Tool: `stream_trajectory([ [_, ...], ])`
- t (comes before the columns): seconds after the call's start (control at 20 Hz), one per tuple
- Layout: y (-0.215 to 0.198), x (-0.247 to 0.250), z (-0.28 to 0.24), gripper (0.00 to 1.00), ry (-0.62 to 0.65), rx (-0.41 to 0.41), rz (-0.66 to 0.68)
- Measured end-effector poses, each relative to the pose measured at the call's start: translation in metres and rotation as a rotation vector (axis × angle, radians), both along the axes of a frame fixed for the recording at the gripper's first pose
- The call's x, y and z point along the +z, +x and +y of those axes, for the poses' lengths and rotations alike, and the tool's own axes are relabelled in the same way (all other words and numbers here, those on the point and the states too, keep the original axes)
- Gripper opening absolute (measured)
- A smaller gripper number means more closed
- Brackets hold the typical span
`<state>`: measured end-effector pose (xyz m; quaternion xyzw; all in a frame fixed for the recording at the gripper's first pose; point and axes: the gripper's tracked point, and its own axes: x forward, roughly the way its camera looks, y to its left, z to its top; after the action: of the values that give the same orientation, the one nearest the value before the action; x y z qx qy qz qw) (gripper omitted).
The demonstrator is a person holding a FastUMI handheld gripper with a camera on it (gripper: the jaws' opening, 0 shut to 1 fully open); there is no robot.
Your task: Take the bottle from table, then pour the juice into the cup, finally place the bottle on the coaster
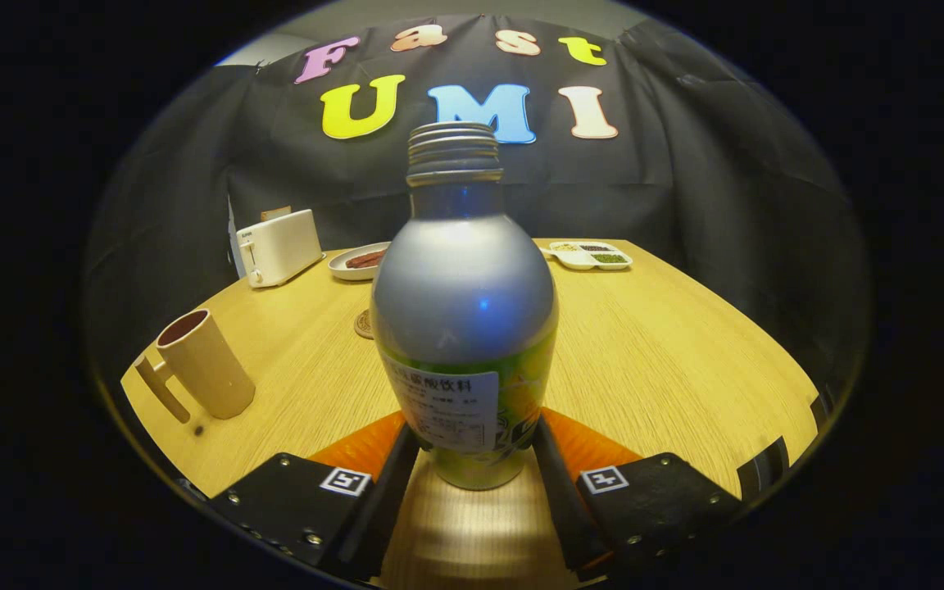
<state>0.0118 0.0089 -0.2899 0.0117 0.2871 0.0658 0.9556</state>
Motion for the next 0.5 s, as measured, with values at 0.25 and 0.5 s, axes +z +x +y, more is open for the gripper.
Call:
stream_trajectory([
  [0.25,0.000,0.007,0.007,0.72,-0.037,0.042,0.013],
  [0.5,0.006,0.021,0.015,0.72,-0.120,0.107,0.003],
])
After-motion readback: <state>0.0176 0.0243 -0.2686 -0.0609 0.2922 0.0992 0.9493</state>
